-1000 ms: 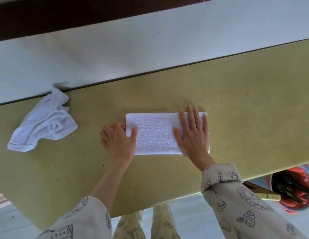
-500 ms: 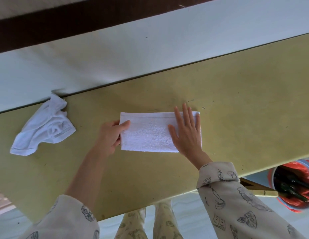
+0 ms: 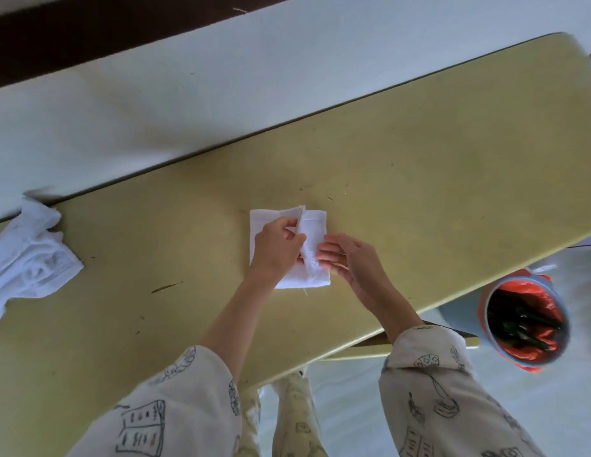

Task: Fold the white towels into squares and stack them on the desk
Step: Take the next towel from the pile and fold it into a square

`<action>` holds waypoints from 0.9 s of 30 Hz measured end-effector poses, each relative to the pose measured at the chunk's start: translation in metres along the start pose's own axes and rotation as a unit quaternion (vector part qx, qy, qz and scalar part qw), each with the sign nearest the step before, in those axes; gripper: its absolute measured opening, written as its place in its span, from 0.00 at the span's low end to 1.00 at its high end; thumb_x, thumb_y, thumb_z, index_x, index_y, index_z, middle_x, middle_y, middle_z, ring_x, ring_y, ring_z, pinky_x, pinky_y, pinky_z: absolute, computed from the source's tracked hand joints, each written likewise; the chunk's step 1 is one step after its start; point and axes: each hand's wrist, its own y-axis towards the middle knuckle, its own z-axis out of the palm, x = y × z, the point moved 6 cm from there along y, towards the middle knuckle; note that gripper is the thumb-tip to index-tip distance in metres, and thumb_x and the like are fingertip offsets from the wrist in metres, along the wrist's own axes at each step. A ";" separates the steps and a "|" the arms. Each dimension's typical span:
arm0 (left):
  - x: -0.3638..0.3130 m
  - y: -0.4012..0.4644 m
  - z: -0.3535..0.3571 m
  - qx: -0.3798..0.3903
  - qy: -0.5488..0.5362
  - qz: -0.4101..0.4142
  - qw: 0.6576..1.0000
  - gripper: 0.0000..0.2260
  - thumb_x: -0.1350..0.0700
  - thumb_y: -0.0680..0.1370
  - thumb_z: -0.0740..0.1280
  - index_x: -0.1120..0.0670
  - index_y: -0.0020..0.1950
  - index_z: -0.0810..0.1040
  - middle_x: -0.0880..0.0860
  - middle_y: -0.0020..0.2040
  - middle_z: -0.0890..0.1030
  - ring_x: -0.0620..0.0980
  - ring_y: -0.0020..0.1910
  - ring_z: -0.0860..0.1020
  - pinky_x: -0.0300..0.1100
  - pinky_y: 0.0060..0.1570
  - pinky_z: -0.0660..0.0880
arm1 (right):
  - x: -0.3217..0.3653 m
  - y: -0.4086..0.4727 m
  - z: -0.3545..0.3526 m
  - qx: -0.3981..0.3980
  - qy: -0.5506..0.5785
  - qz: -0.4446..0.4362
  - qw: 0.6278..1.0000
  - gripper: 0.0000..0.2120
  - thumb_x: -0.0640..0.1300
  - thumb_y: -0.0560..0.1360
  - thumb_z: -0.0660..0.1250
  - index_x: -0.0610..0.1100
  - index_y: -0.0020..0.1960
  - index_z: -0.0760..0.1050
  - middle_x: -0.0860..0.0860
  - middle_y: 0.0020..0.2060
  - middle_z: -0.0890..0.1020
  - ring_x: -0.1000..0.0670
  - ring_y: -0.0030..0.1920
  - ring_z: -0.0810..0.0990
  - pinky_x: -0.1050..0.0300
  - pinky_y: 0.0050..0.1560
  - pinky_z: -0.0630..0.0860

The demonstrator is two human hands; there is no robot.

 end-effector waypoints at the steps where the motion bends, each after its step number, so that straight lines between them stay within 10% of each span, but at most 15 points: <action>1: -0.002 0.002 0.006 -0.001 0.022 0.008 1.000 0.13 0.61 0.75 0.65 0.57 0.59 0.77 0.54 0.45 0.80 0.52 0.45 0.79 0.42 0.51 0.75 | 0.000 0.001 0.000 0.001 -0.005 -0.003 1.000 0.11 0.39 0.80 0.56 0.37 0.53 0.76 0.43 0.44 0.82 0.47 0.42 0.82 0.54 0.48 0.79; 8: -0.007 0.003 0.022 0.035 0.086 0.054 0.994 0.10 0.61 0.78 0.60 0.57 0.54 0.79 0.52 0.41 0.78 0.50 0.39 0.74 0.29 0.41 0.71 | 0.002 0.000 0.001 -0.001 -0.031 -0.013 0.999 0.11 0.37 0.78 0.59 0.41 0.42 0.79 0.45 0.39 0.82 0.48 0.39 0.81 0.55 0.47 0.80; 10: -0.005 0.002 0.019 0.046 0.019 0.033 0.998 0.11 0.59 0.80 0.59 0.57 0.57 0.79 0.52 0.42 0.79 0.50 0.38 0.77 0.42 0.49 0.77 | 0.002 0.002 0.001 -0.005 -0.060 -0.021 0.998 0.11 0.38 0.77 0.60 0.42 0.41 0.80 0.46 0.38 0.83 0.49 0.39 0.82 0.55 0.44 0.80; 16: 0.013 -0.013 -0.029 -0.146 0.101 0.109 0.978 0.11 0.63 0.78 0.59 0.55 0.57 0.77 0.51 0.46 0.76 0.42 0.38 0.71 0.30 0.43 0.64 | 0.011 0.006 0.003 -0.074 -0.189 -0.057 0.978 0.12 0.44 0.74 0.67 0.36 0.51 0.79 0.47 0.43 0.82 0.46 0.45 0.81 0.50 0.52 0.78; 27: 0.050 -0.011 -0.029 -0.137 0.120 0.120 0.976 0.16 0.59 0.79 0.60 0.51 0.67 0.71 0.56 0.44 0.71 0.39 0.41 0.68 0.36 0.42 0.65 | 0.019 0.009 0.005 -0.095 -0.270 -0.065 0.956 0.03 0.40 0.75 0.61 0.41 0.44 0.73 0.47 0.39 0.78 0.44 0.42 0.77 0.51 0.46 0.75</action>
